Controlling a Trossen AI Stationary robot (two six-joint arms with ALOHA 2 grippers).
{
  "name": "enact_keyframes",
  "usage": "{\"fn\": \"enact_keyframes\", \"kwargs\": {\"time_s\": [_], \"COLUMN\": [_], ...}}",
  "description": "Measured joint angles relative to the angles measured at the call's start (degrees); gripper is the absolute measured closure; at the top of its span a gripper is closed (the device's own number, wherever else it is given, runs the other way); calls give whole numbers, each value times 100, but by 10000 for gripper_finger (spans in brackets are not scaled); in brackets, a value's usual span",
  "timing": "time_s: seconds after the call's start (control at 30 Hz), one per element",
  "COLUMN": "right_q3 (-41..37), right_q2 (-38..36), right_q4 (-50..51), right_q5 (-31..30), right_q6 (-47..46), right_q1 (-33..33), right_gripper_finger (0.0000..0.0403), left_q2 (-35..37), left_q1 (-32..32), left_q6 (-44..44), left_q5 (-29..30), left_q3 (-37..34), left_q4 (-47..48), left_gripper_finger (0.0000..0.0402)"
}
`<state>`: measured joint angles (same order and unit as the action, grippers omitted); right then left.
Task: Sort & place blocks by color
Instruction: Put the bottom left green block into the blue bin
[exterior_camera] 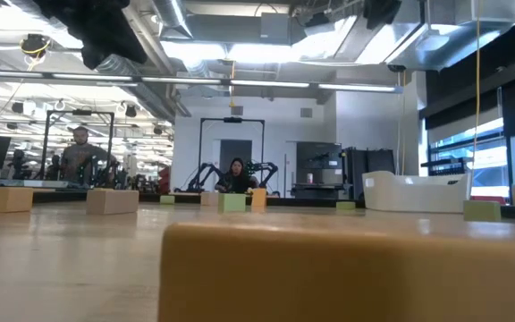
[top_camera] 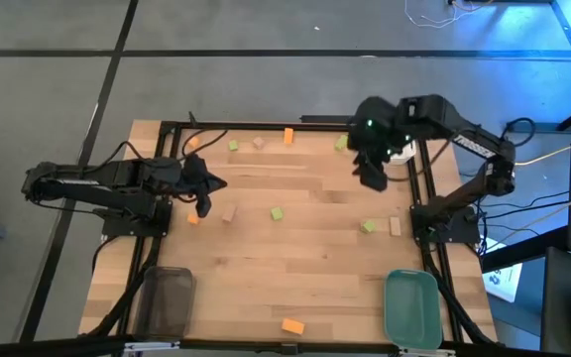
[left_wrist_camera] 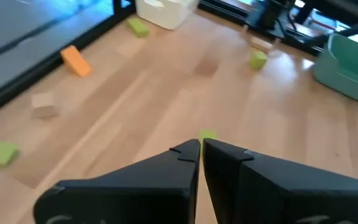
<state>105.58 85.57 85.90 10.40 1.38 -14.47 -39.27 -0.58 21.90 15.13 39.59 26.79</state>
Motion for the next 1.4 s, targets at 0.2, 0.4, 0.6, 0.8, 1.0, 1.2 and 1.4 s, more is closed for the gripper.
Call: {"fn": "enact_keyframes", "kwargs": {"time_s": [0.2,0.4,0.6,0.8,1.0,1.2,1.4], "right_q3": [-275,-796,-1629,-2330,-2382,-2380,-2378], "right_q2": [3,3,27,393,1227,1919,2423], "right_q4": [-133,-1225,-3232,-4757,-5367,-5522,-5866], "right_q5": [-8,-25,-17,-56,-191,162,172], "right_q6": [-809,-653,348,732,809,853,1389], "right_q1": [573,888,1139,1142,1039,817,703], "right_gripper_finger": [249,249,249,249,249,249,249], "left_q2": [0,0,1,2,2,2,2], "left_q1": [-2,0,0,0,0,0,0], "left_q6": [6,6,5,3,6,20,19], "left_q5": [-130,-130,-132,-131,-130,-130,-113], "left_q3": [0,0,0,0,0,0,0], "left_q4": [624,932,987,987,983,972,961], "left_gripper_finger": [382,390,400,396,390,397,398]}}
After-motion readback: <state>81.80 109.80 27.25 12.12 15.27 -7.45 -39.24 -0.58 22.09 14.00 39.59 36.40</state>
